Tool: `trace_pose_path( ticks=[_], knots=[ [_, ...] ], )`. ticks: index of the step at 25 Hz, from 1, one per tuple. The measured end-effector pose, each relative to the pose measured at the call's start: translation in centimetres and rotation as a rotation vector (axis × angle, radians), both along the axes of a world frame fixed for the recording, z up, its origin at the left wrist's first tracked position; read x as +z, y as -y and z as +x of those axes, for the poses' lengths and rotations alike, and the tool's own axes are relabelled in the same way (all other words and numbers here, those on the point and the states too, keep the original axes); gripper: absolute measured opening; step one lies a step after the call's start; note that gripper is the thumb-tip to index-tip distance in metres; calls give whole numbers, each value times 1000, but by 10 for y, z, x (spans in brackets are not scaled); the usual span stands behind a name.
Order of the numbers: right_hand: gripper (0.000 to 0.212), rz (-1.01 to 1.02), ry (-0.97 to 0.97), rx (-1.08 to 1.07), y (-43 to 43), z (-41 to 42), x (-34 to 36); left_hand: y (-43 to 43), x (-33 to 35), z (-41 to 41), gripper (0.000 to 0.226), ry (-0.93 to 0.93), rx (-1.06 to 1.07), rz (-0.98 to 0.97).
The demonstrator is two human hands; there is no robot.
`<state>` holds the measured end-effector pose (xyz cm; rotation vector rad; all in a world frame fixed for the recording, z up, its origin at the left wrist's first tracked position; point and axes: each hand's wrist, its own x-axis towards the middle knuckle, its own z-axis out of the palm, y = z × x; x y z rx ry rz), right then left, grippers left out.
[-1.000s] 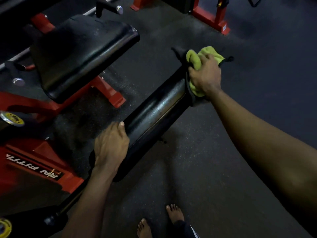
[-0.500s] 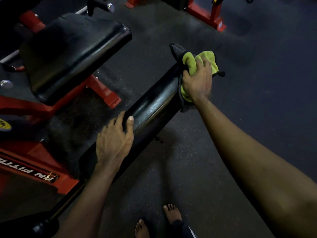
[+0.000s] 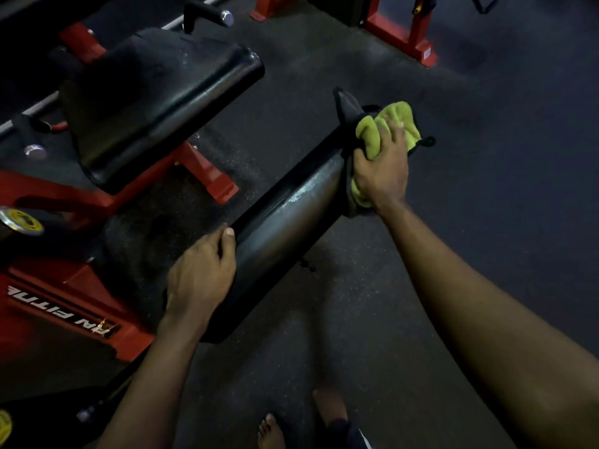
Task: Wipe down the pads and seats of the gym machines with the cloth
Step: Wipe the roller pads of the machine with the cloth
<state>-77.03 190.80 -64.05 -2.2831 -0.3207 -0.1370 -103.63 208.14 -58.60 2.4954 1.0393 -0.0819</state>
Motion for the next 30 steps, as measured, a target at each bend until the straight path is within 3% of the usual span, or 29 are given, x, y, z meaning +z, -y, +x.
trace_pose_path(
  ticks=[4,9,11,15,18,22,25,30],
  knots=[
    [68,-3,9,-2,-5,-23,0,1,-2,-6,44,-6,9,1],
    [71,-170,100,318,-11,-119,-2,-9,-3,1,42,-78,18,-48],
    [68,-207,154,384,-12,-121,-1,-12,-4,2,41,-52,29,-71],
    [63,-111,43,121,-26,-94,7,-15,-5,-20,43,31,68,-33],
    [64,-127,58,76,-39,-118,7,-11,-12,-49,45,96,115,-80],
    [74,-226,138,365,-34,-177,1,-21,-21,-52,41,129,160,-139],
    [69,-265,209,585,-36,-202,-1,-30,-21,-48,32,79,204,-222],
    [58,-228,100,349,-56,-169,16,-32,-24,-52,38,137,288,-300]
  ],
)
